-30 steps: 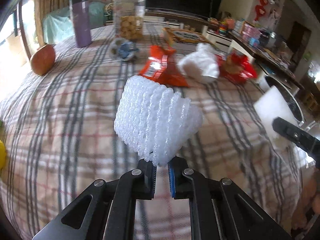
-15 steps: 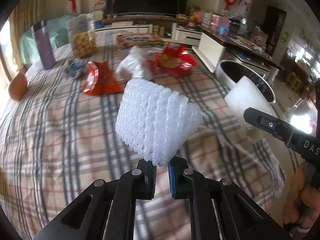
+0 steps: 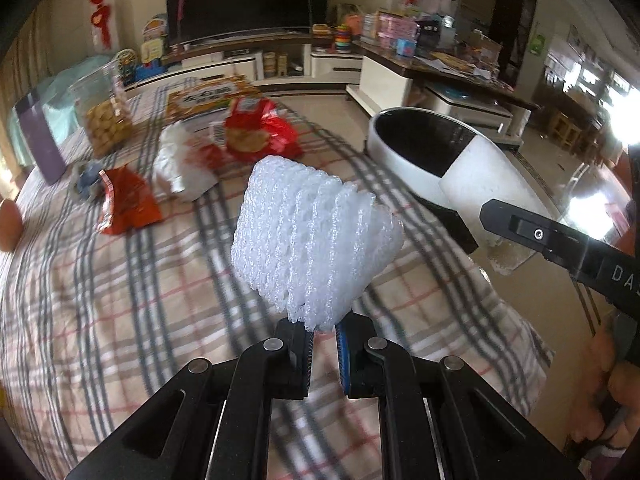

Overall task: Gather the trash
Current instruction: 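Carry the mesh net and foam block over the trash bin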

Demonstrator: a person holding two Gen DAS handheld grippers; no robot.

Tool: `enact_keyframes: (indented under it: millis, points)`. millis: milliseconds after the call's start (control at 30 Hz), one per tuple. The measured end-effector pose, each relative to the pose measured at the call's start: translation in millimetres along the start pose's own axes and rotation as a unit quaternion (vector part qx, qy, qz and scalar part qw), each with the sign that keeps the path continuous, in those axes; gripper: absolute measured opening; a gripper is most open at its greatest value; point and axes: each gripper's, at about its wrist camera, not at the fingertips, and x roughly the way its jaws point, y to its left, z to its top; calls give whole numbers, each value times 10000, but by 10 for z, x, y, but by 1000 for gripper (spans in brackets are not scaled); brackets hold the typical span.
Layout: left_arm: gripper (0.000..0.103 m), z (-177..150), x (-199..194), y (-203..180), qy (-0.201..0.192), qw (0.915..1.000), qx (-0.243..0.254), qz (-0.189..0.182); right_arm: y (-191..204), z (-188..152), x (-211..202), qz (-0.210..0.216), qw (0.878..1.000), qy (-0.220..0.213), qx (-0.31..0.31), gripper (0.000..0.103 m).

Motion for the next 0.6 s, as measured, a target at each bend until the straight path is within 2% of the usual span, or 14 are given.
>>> enact_keyframes:
  millis: [600]
  points:
    - [9, 285, 220, -420, 67, 9990, 409, -176, -444, 148, -249, -257, 9990, -253, 281, 30]
